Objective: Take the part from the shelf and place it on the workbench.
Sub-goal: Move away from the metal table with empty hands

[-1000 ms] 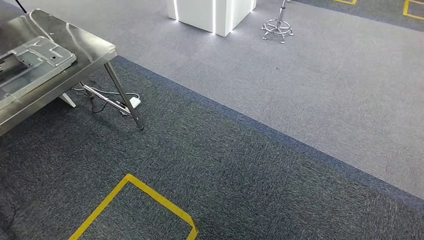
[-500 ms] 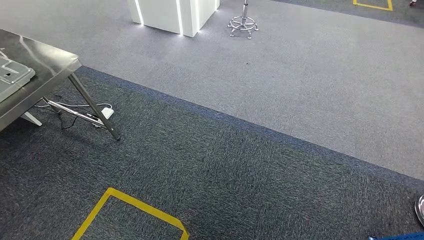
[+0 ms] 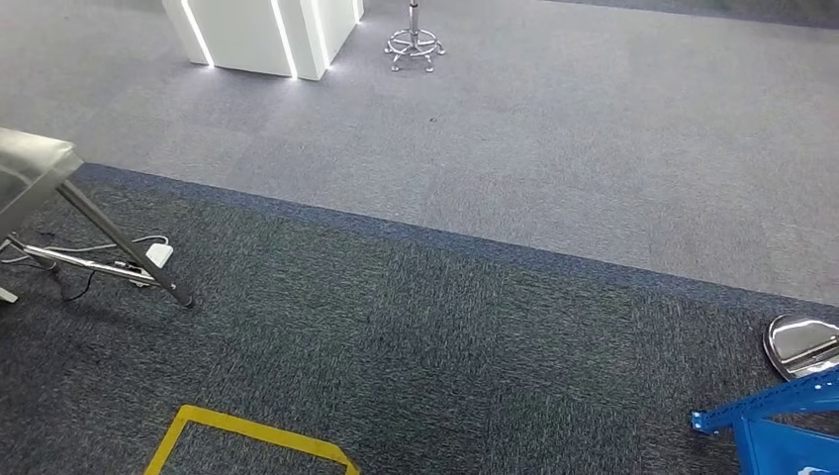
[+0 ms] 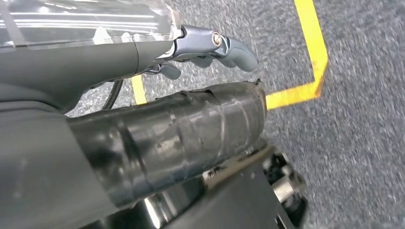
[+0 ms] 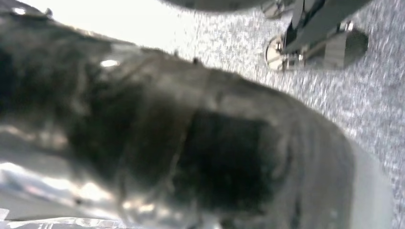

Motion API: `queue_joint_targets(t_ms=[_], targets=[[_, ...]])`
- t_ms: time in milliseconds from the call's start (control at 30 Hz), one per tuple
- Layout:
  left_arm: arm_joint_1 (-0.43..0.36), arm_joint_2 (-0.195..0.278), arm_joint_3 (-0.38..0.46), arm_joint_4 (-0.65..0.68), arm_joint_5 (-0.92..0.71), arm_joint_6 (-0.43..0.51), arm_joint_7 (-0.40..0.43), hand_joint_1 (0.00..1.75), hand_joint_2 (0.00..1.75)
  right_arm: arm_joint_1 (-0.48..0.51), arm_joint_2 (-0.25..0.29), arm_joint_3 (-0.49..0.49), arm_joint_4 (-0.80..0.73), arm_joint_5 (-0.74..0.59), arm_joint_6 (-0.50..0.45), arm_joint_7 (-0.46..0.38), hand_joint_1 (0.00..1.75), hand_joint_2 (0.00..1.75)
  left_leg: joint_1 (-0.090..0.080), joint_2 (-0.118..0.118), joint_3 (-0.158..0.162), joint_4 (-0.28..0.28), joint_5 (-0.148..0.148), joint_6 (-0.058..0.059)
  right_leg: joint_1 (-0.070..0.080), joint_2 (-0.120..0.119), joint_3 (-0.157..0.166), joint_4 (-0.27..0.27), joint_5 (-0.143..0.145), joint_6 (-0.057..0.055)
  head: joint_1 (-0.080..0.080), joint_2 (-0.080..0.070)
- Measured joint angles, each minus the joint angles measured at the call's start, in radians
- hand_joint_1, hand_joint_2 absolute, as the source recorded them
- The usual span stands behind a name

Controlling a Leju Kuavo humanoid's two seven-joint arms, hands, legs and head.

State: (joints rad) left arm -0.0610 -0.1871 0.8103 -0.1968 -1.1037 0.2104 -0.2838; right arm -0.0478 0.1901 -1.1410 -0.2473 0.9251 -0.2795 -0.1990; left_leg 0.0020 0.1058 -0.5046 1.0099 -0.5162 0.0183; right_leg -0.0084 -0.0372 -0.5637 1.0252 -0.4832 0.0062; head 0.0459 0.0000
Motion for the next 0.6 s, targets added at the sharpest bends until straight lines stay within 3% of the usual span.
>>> queue_joint_targets(t_ms=[67, 133, 200, 233, 300, 367, 433, 500, 533, 600], targets=[[0.000, -0.001, 0.001, 0.000, 0.000, -0.004, 0.004, 0.00, 0.00, 0.000, 0.000, 0.000, -0.001, -0.001, -0.004, -0.001, 0.00, 0.00, 0.006, -0.035, -0.011, 0.036, -0.030, -0.010, -0.003, 0.017, 0.001, -0.007, 0.006, -0.013, 0.000, 0.000], [0.005, -0.003, 0.002, 0.000, 0.000, -0.008, 0.010, 0.00, 0.00, -0.001, -0.001, 0.000, -0.001, -0.002, -0.011, -0.002, 0.00, 0.00, 0.009, -0.083, -0.062, 0.150, -0.094, -0.015, -0.003, 0.036, 0.000, -0.008, 0.009, -0.021, -0.001, 0.000], [0.010, -0.006, 0.003, 0.000, 0.000, -0.014, 0.018, 0.00, 0.00, 0.002, -0.001, 0.000, -0.001, -0.002, -0.019, -0.002, 0.00, 0.00, 0.010, -0.096, -0.120, 0.269, -0.135, -0.016, 0.000, 0.060, -0.001, -0.007, 0.010, -0.024, -0.001, 0.000], [0.013, -0.007, 0.004, 0.000, -0.001, -0.016, 0.021, 0.00, 0.00, 0.005, -0.001, -0.001, -0.001, -0.001, -0.023, -0.002, 0.00, 0.00, 0.010, -0.097, -0.131, 0.285, -0.127, -0.015, 0.002, 0.074, -0.001, -0.006, 0.010, -0.024, 0.000, 0.000], [0.016, -0.009, 0.004, 0.000, -0.002, -0.021, 0.026, 0.00, 0.00, 0.010, 0.000, -0.001, -0.003, 0.001, -0.029, -0.002, 0.00, 0.00, 0.010, -0.108, -0.101, 0.204, -0.059, -0.007, 0.003, 0.101, 0.000, -0.003, 0.009, -0.023, 0.000, 0.000], [0.019, -0.011, 0.005, 0.000, -0.002, -0.024, 0.029, 0.00, 0.00, 0.013, 0.001, -0.001, -0.006, 0.004, -0.035, -0.002, 0.00, 0.00, 0.010, -0.152, -0.050, 0.074, 0.001, 0.001, 0.003, 0.126, -0.002, 0.000, 0.010, -0.020, 0.000, 0.000], [0.020, -0.012, 0.006, 0.000, -0.002, -0.026, 0.030, 0.00, 0.00, 0.017, 0.003, -0.002, -0.010, 0.006, -0.038, -0.002, 0.00, 0.00, 0.007, -0.178, -0.029, 0.016, 0.014, 0.007, 0.001, 0.147, -0.008, 0.002, 0.012, -0.009, 0.000, 0.000], [0.019, -0.013, 0.007, 0.000, -0.003, -0.026, 0.031, 0.00, 0.00, 0.024, 0.006, -0.004, -0.015, 0.008, -0.038, -0.002, 0.00, 0.00, 0.007, -0.162, -0.024, 0.007, 0.018, 0.015, -0.003, 0.164, -0.013, 0.000, 0.016, 0.005, 0.000, 0.000], [0.019, -0.013, 0.007, 0.000, -0.003, -0.026, 0.031, 0.00, 0.00, 0.028, 0.007, -0.006, -0.017, 0.009, -0.038, -0.002, 0.00, 0.00, 0.008, -0.150, -0.021, 0.000, 0.023, 0.021, -0.002, 0.156, -0.016, 0.005, 0.012, 0.010, 0.000, 0.000], [0.021, -0.014, 0.011, 0.000, -0.002, -0.024, 0.025, 0.00, 0.00, 0.030, 0.008, -0.008, -0.020, 0.015, -0.037, -0.002, 0.00, 0.00, 0.012, -0.124, -0.016, -0.014, 0.033, 0.033, 0.000, 0.107, -0.044, 0.064, -0.029, 0.017, 0.002, 0.000]])
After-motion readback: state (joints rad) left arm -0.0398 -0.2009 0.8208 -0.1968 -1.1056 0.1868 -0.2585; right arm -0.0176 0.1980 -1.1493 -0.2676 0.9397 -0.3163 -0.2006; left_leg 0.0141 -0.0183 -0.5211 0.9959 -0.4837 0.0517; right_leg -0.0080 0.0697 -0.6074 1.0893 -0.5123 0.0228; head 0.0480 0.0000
